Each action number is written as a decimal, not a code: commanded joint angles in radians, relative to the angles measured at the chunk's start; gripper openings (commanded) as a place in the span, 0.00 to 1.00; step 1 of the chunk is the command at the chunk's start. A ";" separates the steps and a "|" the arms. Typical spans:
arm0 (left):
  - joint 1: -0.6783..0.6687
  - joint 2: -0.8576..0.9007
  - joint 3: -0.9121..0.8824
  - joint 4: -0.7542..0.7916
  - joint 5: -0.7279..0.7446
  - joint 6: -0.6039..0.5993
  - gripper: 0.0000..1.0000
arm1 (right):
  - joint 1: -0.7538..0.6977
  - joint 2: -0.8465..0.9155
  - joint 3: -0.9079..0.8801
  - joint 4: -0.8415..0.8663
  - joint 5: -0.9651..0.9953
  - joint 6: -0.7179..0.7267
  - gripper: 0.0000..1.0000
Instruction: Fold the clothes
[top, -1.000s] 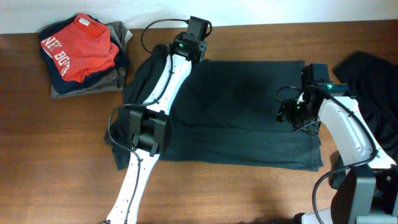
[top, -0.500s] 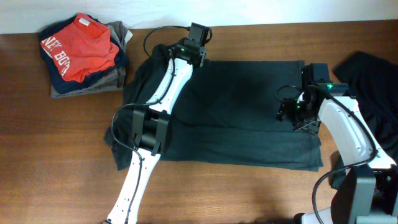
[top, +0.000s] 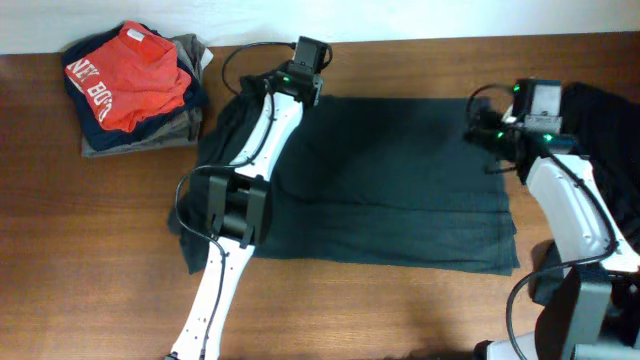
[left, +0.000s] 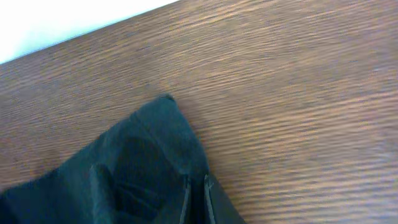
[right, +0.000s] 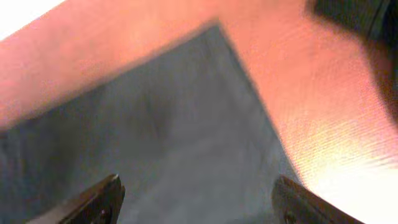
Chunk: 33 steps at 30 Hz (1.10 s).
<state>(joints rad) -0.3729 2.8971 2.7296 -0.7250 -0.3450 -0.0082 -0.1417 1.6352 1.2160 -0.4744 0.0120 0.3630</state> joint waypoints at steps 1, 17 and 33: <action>0.019 0.033 0.017 -0.019 -0.018 -0.007 0.06 | -0.038 0.064 0.024 0.124 0.004 -0.056 0.80; 0.018 0.033 0.017 -0.047 -0.014 -0.094 0.01 | -0.058 0.698 0.766 -0.122 -0.067 -0.220 0.83; 0.018 0.033 0.017 -0.069 -0.013 -0.127 0.01 | -0.063 0.807 0.772 -0.128 -0.053 -0.232 0.84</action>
<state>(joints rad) -0.3576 2.8975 2.7419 -0.7731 -0.3569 -0.1101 -0.1997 2.4100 1.9675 -0.5995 -0.0494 0.1448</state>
